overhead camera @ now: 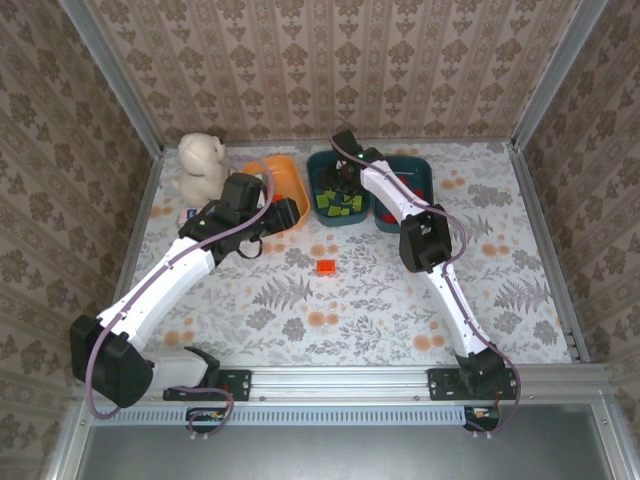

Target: Sort the legos into containers by color

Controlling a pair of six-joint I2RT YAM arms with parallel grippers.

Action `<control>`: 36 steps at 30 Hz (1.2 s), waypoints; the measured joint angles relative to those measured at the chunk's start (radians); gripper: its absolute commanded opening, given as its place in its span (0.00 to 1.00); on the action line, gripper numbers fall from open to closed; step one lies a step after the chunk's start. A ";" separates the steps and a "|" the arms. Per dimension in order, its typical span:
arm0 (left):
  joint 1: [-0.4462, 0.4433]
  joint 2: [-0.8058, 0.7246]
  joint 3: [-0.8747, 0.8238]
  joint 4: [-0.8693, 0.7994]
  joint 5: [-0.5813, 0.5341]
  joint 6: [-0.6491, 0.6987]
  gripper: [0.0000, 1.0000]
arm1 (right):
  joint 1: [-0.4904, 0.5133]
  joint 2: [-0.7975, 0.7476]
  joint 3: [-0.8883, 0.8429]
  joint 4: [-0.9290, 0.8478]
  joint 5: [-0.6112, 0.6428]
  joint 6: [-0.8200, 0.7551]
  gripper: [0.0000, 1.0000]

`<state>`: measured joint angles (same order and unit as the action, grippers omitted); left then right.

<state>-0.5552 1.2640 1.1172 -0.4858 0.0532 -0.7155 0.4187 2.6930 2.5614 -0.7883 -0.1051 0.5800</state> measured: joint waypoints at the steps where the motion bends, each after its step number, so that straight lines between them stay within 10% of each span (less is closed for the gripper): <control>1: 0.000 0.000 0.000 0.000 0.000 0.000 0.69 | 0.000 -0.001 0.000 0.000 -0.001 0.000 0.54; 11: -0.021 0.000 -0.019 -0.025 0.005 0.031 0.73 | 0.009 -0.245 -0.094 0.018 0.000 -0.002 0.56; 28: -0.258 0.397 0.036 -0.079 0.021 0.080 0.91 | 0.079 -1.508 -1.518 0.205 -0.116 -0.014 0.95; 36: -0.270 0.558 0.151 -0.127 -0.005 0.080 0.91 | 0.088 -1.872 -1.685 0.065 -0.257 -0.009 1.00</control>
<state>-0.8253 1.8217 1.2682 -0.6132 0.0486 -0.6353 0.5068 0.8207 0.8764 -0.7231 -0.3626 0.5709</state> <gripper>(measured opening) 0.912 0.999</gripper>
